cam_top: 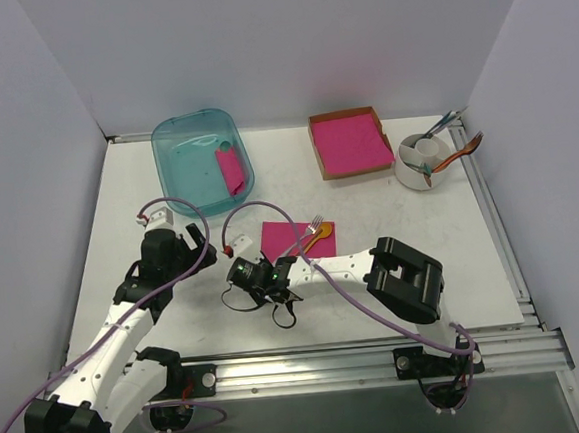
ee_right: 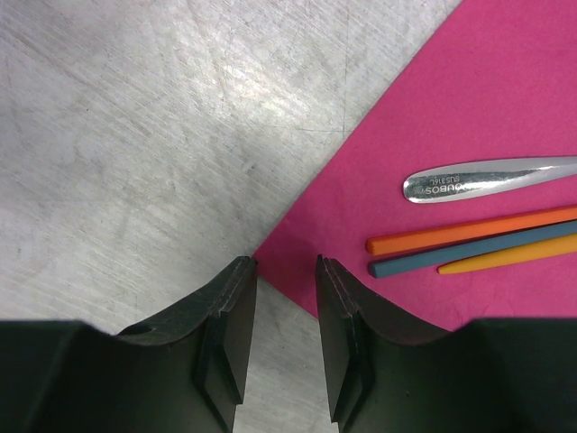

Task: Place the utensils on the paper napkin and roll it up
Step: Roll the napkin at the center of the board.

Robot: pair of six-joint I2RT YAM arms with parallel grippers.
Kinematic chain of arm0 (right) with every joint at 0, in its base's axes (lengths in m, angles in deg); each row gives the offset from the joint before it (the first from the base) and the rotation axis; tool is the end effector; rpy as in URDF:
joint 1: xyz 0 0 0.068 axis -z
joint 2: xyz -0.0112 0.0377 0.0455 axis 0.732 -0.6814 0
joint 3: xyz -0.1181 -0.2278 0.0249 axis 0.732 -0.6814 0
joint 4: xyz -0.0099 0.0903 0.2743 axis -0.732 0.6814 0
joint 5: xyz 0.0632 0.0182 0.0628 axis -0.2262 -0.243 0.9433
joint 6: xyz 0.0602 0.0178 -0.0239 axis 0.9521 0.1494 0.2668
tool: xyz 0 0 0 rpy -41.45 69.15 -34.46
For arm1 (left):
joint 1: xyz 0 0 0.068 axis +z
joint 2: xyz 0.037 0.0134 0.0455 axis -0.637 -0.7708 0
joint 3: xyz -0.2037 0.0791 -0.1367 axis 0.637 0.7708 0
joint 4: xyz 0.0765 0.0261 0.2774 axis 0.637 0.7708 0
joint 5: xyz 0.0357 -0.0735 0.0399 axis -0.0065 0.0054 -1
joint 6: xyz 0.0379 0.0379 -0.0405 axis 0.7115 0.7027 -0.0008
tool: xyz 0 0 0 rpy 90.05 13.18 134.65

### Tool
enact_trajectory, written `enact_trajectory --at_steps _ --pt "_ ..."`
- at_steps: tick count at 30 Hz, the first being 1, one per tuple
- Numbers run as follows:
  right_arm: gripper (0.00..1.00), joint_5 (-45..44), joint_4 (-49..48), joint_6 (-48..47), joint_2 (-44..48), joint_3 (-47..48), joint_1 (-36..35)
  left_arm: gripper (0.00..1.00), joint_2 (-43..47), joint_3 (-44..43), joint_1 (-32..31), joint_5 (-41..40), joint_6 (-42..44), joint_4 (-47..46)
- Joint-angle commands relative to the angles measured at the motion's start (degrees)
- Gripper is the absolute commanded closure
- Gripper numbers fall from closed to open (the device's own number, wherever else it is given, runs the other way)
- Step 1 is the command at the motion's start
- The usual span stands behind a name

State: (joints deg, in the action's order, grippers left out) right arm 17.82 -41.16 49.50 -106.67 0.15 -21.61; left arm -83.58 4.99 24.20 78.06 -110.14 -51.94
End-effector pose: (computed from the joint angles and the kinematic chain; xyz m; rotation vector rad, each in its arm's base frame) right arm 0.1789 0.4106 0.1186 -0.7583 2.2325 0.4167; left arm 0.2338 -0.0583 0.1921 -0.4171 2.1980 -0.3535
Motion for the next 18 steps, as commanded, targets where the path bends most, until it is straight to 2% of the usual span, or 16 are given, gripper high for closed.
enact_trajectory --at_steps 1,7,11,18 --pt "0.67 -0.20 1.77 0.20 -0.43 0.54 0.02 0.06 0.27 -1.65 0.35 -0.09 0.58 -0.82" --pt "0.71 0.15 1.07 0.38 -1.04 -0.60 0.02 0.06 -0.60 -1.82 0.35 -0.26 0.49 -0.91" --pt "0.85 0.50 0.02 0.73 -0.52 -1.39 0.02 0.06 -1.04 -1.91 0.35 -0.35 0.40 -0.82" --pt "0.90 0.77 -0.60 0.38 2.03 -0.78 0.63 0.05 -1.22 -1.82 0.35 -0.18 0.49 -1.08"
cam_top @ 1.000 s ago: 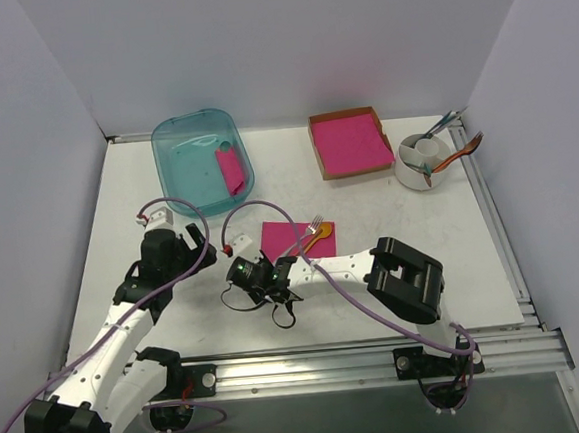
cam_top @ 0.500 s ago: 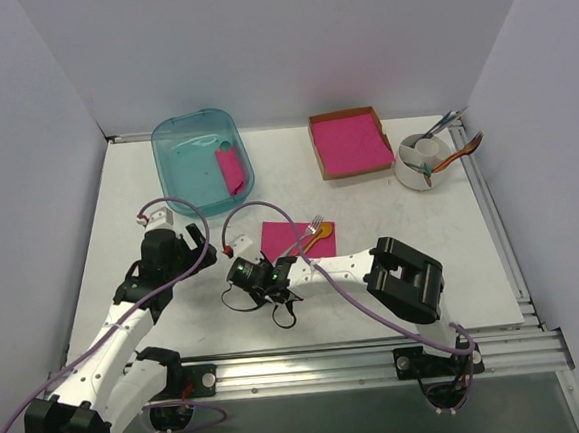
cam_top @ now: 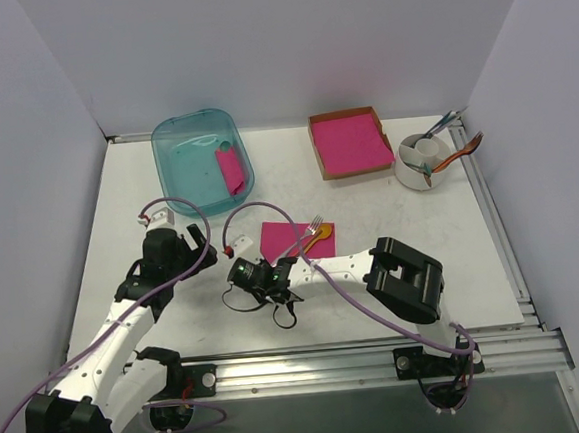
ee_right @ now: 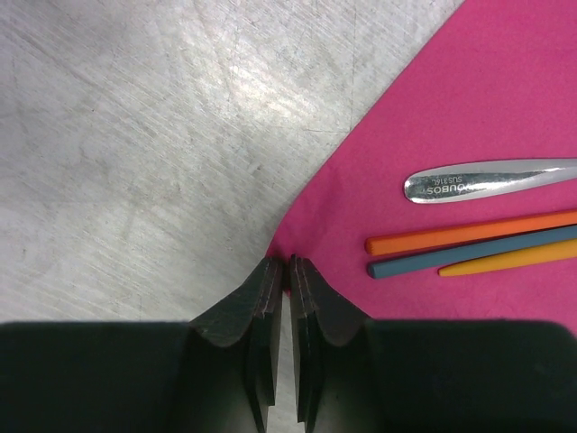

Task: Place the utensils on the paper napkin and roll it up
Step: Roll the napkin at the center of the board.

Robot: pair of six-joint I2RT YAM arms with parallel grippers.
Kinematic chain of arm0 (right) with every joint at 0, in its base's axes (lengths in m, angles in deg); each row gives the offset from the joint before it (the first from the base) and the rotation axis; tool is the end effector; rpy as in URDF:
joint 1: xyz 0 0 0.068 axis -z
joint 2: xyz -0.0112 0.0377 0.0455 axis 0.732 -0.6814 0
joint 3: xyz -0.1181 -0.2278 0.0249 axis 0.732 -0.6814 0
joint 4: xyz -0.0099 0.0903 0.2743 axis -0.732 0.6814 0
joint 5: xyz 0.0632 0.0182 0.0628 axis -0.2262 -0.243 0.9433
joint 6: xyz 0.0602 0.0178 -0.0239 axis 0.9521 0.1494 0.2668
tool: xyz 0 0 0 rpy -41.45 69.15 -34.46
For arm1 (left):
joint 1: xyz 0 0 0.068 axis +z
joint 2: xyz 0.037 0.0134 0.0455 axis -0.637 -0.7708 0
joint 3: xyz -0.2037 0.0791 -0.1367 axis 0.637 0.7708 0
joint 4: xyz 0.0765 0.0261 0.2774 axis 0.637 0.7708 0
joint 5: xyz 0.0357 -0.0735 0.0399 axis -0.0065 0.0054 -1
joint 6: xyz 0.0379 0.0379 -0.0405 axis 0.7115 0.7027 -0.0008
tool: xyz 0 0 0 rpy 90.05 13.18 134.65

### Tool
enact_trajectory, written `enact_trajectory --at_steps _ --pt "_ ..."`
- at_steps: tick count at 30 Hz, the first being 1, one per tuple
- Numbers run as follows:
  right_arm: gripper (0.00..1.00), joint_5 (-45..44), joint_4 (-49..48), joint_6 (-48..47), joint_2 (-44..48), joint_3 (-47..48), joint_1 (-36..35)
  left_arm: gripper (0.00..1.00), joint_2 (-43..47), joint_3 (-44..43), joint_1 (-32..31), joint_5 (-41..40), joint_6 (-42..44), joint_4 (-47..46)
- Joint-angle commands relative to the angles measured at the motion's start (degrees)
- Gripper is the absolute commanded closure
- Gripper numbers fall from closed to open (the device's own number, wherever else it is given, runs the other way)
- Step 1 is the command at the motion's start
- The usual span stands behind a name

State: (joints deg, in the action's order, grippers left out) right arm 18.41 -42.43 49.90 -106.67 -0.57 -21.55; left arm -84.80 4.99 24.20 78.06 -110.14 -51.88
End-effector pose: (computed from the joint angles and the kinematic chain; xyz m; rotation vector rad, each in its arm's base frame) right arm 0.1786 0.4100 0.1162 -0.7515 2.2328 0.4373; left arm 0.2353 -0.0587 0.1873 -0.4195 2.2195 -0.3439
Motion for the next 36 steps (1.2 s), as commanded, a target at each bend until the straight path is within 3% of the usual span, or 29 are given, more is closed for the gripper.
enact_trajectory --at_steps 1,6,18,36 --pt "0.91 0.79 0.67 0.07 2.38 0.12 0.66 0.05 0.00 -1.82 0.35 0.00 0.58 -1.41" --pt "0.99 2.37 -0.65 0.51 5.02 -0.49 1.80 0.06 -0.09 -1.65 0.35 0.79 1.28 -2.03" --pt "1.00 8.70 -6.71 1.13 9.94 -4.62 6.37 0.05 -1.05 -1.21 -0.27 3.69 2.60 -4.75" --pt "1.00 16.52 -12.60 0.07 12.31 -10.33 13.22 0.01 -5.45 -1.82 -14.33 -2.46 -0.30 -9.23"
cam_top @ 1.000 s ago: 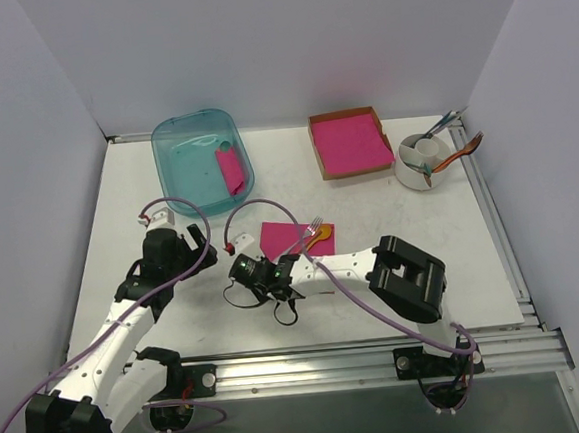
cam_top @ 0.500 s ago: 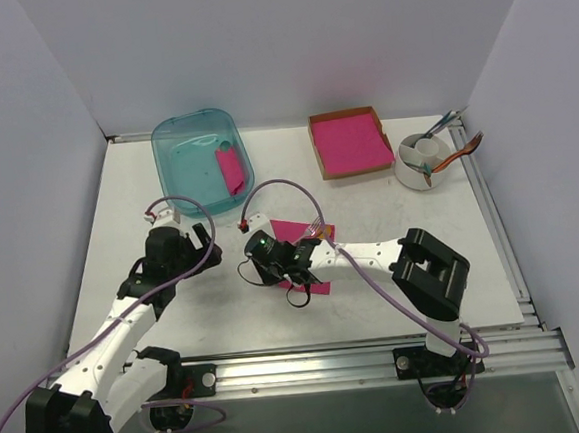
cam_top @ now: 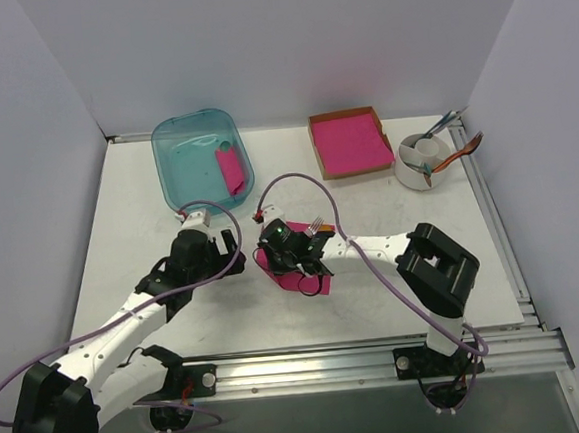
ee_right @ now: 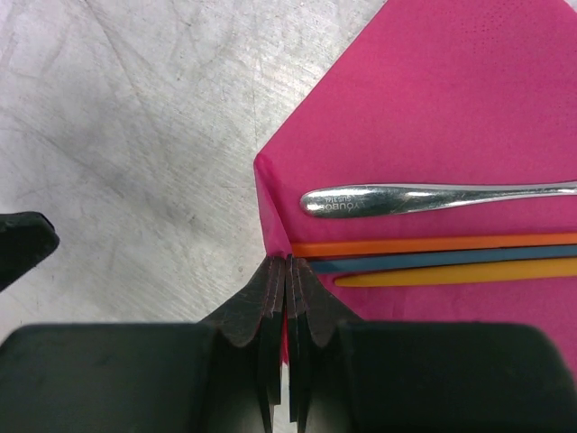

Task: Place the utensils on the paper napkin and roll it up
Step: Roll the napkin at the center of the board.

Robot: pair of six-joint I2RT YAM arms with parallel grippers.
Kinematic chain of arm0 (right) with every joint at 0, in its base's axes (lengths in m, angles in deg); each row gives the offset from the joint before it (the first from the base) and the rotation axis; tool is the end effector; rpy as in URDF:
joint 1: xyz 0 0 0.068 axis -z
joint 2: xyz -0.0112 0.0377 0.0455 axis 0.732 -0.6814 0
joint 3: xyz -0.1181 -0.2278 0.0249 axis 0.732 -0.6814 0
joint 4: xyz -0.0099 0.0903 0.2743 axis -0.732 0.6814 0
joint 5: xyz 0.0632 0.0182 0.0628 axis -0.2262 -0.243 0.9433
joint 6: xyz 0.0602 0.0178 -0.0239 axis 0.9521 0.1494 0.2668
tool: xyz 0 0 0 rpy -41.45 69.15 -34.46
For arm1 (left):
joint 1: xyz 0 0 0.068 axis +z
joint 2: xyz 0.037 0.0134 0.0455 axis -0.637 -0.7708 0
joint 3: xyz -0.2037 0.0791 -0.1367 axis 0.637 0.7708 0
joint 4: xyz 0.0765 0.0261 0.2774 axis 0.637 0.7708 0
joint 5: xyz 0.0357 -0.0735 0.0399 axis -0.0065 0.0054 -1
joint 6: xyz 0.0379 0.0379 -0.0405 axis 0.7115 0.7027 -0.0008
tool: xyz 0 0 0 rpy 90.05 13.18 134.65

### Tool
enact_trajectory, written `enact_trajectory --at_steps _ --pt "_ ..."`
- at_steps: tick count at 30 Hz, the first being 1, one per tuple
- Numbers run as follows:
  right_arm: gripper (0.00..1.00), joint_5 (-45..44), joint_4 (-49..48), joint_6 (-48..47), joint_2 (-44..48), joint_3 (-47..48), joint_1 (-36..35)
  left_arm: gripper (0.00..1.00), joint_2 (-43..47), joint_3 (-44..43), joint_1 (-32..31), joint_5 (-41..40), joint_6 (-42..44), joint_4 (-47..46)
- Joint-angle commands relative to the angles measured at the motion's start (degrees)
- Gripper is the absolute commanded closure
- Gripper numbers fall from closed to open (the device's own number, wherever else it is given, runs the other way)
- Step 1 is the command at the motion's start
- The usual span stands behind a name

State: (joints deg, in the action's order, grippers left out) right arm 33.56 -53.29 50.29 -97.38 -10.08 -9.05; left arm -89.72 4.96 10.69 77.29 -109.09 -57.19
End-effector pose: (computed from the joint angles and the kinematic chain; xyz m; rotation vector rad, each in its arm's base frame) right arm 0.2394 0.3512 0.1438 -0.5933 2.1957 0.7230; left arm 0.2270 -0.1178 0.1772 -0.1433 2.2617 -0.4487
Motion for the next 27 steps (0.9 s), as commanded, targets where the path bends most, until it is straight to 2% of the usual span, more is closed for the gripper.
enact_trajectory --at_steps 1,2,4,9,17,27 --pt "1.00 1.64 -2.26 -0.32 3.02 -1.00 1.25 0.00 -0.62 -1.63 -0.91 -1.61 -1.61 -4.18" --pt "1.00 1.99 -2.44 -0.32 2.94 -1.18 1.69 0.00 -0.70 -1.54 -0.91 -1.52 -2.13 -4.36" --pt "1.00 2.52 -2.88 -0.41 2.94 -1.53 2.13 0.07 -0.79 -1.27 -0.91 -1.08 -2.58 -4.98" --pt "1.00 2.43 -3.85 -0.58 3.55 -2.59 3.80 0.11 -1.06 -0.75 -1.00 -0.55 -3.81 -6.12" --pt "1.00 5.07 -5.08 -0.67 4.52 -4.08 5.64 0.12 -3.34 -0.57 -1.88 1.12 -3.37 -9.80" --pt "1.00 6.56 -6.57 -0.76 5.31 -5.93 7.31 0.12 -3.69 4.44 -3.37 0.24 0.14 -24.91"
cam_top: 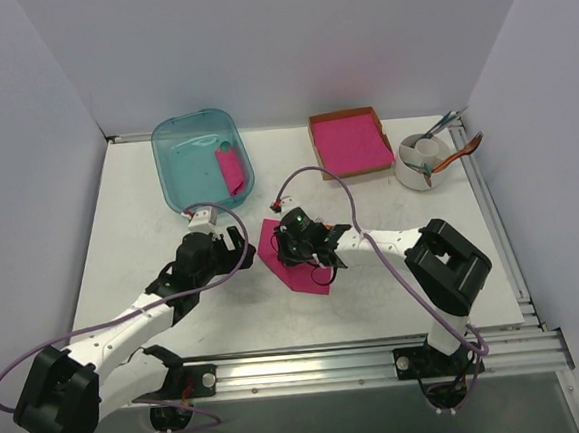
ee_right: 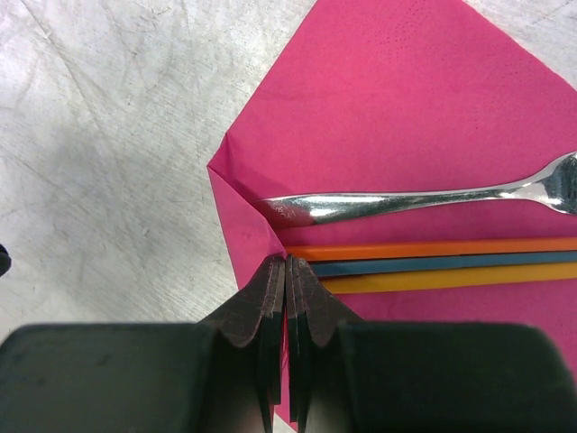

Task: Place the utensils on the paper napkin and roll it up
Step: Roll the napkin at the center of the board.

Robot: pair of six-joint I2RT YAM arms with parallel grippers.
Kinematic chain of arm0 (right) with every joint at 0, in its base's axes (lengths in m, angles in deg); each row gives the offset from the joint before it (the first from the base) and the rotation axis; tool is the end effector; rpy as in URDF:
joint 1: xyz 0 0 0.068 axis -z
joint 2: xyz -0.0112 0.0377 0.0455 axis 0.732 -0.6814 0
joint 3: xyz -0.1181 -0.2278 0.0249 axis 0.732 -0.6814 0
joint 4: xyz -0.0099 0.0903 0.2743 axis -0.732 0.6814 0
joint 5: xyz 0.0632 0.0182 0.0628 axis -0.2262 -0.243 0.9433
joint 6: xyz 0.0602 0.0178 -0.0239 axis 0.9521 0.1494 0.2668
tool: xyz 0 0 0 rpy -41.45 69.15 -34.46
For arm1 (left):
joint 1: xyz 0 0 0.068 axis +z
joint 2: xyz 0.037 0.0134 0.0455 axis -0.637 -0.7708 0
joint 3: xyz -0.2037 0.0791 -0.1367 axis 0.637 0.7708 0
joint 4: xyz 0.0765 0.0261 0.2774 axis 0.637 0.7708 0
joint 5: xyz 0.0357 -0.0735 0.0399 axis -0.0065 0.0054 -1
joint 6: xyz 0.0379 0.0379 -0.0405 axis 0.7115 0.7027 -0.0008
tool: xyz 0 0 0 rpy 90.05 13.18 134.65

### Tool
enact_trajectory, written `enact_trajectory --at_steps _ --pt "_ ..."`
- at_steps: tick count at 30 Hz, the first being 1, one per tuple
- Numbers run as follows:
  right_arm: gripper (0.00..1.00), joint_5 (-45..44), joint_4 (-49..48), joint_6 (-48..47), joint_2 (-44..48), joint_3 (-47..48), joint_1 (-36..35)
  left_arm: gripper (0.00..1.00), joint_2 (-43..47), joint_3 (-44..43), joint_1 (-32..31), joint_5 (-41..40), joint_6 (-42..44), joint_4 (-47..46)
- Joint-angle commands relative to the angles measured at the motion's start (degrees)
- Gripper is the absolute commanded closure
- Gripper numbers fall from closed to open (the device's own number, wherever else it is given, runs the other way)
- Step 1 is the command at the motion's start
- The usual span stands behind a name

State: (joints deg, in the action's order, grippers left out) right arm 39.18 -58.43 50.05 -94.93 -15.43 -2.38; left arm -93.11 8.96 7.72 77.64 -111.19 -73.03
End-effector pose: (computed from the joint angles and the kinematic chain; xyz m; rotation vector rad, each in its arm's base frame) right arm 0.2648 0.3131 0.1380 -0.5210 2.1851 0.7786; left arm 0.2309 -0.1361 0.1659 -0.1273 2.1326 -0.5819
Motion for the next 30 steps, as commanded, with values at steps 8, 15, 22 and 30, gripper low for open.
enact_trajectory --at_steps 8,15,22,30 --pt "1.00 2.00 -2.84 0.09 2.69 -1.80 2.23 0.16 -5.22 1.06 -1.28 0.94 3.47 -15.06" --pt "1.00 3.23 -3.63 -0.26 2.60 -2.24 3.02 0.16 -7.42 2.46 -2.42 1.03 4.17 -19.88" --pt "1.00 3.85 -4.16 -0.26 1.89 -2.59 3.37 0.22 -9.61 3.43 -3.39 1.03 6.72 -24.63" --pt "0.99 4.64 -4.60 0.09 1.81 -3.21 4.52 0.45 -16.55 5.36 -4.35 3.58 9.54 -35.70"
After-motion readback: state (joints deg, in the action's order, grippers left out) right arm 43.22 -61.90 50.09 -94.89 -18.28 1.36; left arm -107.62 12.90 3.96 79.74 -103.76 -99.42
